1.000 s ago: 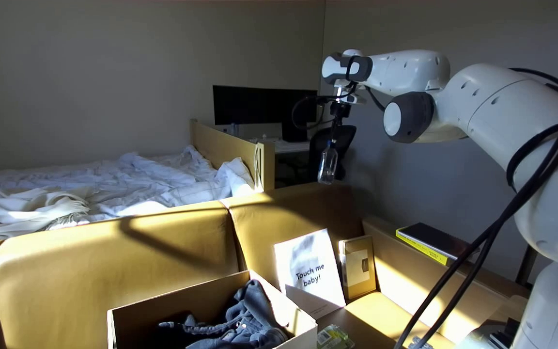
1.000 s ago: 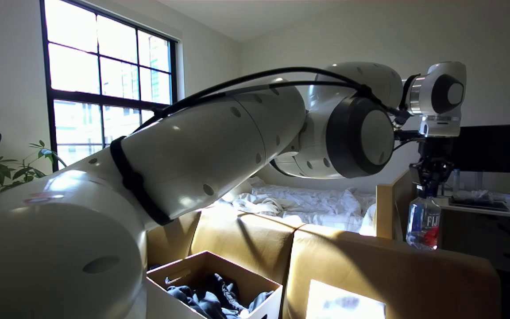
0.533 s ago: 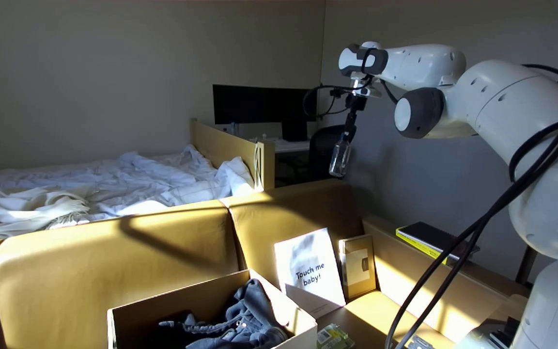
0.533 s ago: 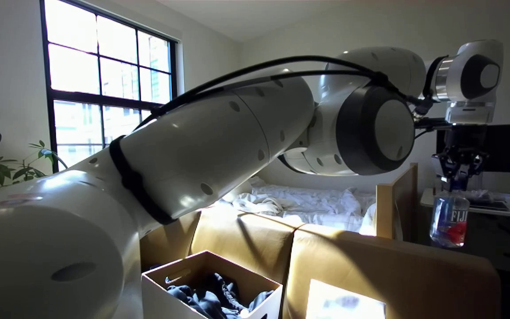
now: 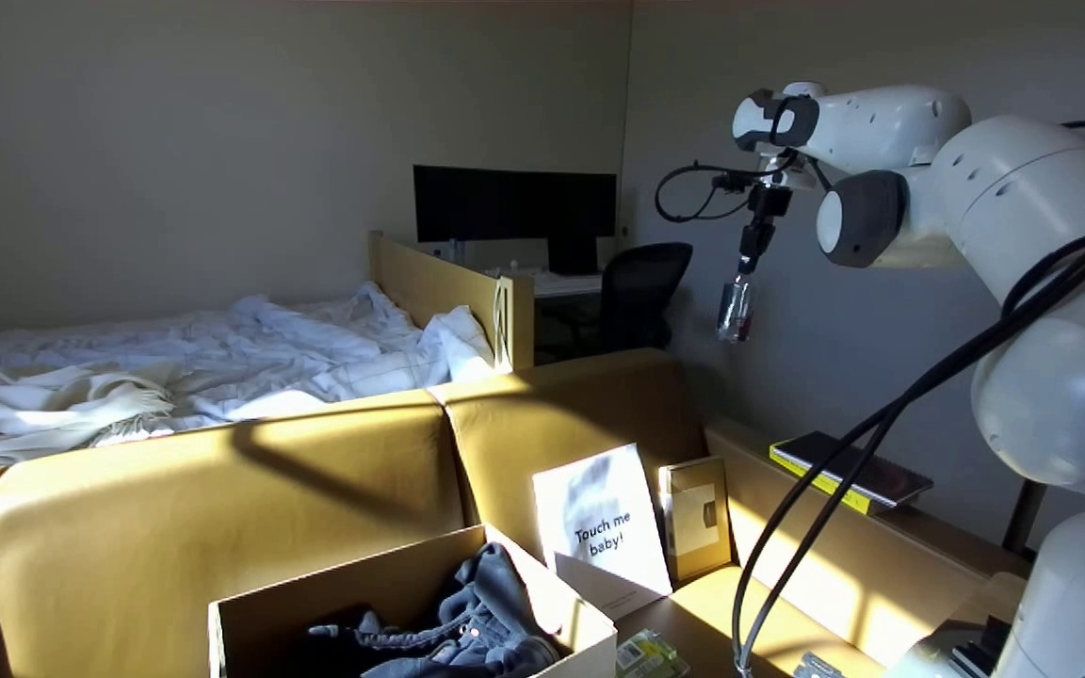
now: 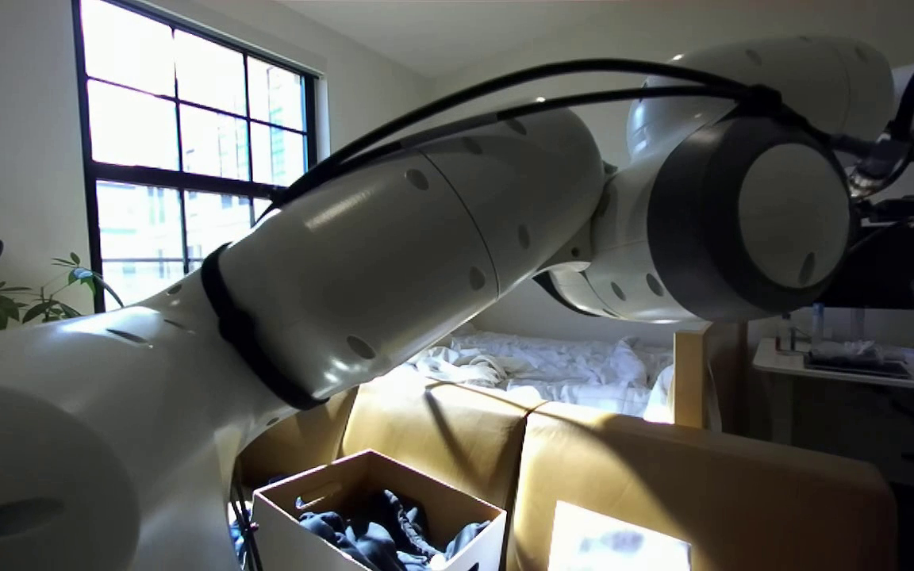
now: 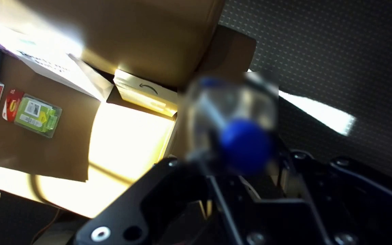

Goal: Remove the bottle out of the box

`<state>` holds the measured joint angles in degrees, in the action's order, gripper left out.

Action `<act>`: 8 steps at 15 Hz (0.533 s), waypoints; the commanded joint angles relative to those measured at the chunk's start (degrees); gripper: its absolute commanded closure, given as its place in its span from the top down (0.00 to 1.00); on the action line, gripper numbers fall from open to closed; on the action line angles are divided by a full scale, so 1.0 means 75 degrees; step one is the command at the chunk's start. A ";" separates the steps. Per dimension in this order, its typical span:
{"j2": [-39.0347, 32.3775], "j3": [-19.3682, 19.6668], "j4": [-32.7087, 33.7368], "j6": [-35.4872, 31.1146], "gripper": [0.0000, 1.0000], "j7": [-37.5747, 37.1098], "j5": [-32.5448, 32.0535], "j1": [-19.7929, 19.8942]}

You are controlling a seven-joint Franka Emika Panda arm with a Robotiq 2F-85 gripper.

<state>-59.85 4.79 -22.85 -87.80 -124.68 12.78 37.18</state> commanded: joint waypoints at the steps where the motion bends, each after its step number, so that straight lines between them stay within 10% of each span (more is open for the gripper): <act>1: 0.0078 -0.0026 -0.0554 -0.0070 0.11 -0.0577 0.0116 0.0262; 4: -0.0844 0.0013 0.0434 0.0054 0.11 -0.1166 -0.0133 0.0316; 8: -0.0808 0.0337 -0.0356 -0.0718 0.11 -0.1768 -0.0394 0.0105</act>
<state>-66.81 5.72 -22.10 -89.17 -134.08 11.26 39.19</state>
